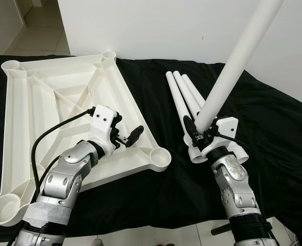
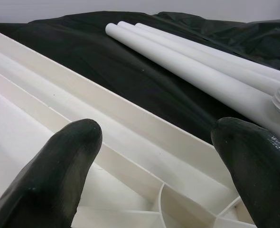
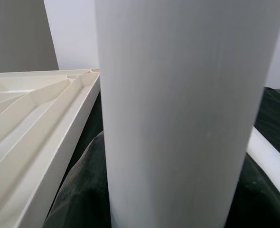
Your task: Building children table
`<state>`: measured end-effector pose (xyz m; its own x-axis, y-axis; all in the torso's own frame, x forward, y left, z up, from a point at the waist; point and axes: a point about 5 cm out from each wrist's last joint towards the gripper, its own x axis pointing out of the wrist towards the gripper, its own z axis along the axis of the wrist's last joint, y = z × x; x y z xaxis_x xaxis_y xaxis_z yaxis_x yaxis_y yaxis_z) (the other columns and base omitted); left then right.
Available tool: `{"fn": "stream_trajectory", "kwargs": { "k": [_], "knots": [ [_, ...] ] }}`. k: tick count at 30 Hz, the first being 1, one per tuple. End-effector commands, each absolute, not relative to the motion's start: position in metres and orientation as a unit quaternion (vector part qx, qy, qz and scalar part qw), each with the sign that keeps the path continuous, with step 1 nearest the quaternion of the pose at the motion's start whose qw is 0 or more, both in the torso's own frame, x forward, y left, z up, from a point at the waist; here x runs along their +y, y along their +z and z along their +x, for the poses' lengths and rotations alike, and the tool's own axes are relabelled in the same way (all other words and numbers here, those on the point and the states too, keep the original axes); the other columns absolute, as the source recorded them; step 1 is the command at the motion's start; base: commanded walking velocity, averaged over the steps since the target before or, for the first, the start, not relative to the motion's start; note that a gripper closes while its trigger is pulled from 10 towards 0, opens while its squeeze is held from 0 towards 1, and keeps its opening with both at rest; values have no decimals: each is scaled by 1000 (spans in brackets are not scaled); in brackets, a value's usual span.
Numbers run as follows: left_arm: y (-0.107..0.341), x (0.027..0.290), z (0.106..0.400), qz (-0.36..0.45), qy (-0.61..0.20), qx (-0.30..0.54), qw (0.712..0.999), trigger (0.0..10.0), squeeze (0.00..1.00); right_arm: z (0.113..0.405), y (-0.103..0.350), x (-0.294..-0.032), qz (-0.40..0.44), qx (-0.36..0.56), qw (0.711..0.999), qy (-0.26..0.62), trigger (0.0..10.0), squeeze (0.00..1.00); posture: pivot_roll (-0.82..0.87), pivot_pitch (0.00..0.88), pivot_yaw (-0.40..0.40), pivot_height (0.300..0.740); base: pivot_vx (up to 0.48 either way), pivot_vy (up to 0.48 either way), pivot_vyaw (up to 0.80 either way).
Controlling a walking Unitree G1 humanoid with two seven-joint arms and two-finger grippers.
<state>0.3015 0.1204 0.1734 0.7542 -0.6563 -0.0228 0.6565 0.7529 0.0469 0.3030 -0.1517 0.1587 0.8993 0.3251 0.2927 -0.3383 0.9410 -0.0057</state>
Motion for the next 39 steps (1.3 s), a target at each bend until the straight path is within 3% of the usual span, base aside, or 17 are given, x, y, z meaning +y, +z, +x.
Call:
{"fn": "stream_trajectory", "kwargs": {
  "k": [1,33,39],
  "knots": [
    [172,122,304,28,-324,9,945,10000,0,304,158,-154,20,-146,975,169,10000,0,63,78,-52,740,0,0,0],
    [172,123,308,30,-319,7,947,10000,0,308,158,-152,17,-150,973,174,10000,0,69,51,-52,740,0,0,0],
    [173,121,310,32,-320,4,947,10000,0,309,159,-150,16,-151,972,178,10000,0,70,37,-53,740,0,290,0]
  ]
}}
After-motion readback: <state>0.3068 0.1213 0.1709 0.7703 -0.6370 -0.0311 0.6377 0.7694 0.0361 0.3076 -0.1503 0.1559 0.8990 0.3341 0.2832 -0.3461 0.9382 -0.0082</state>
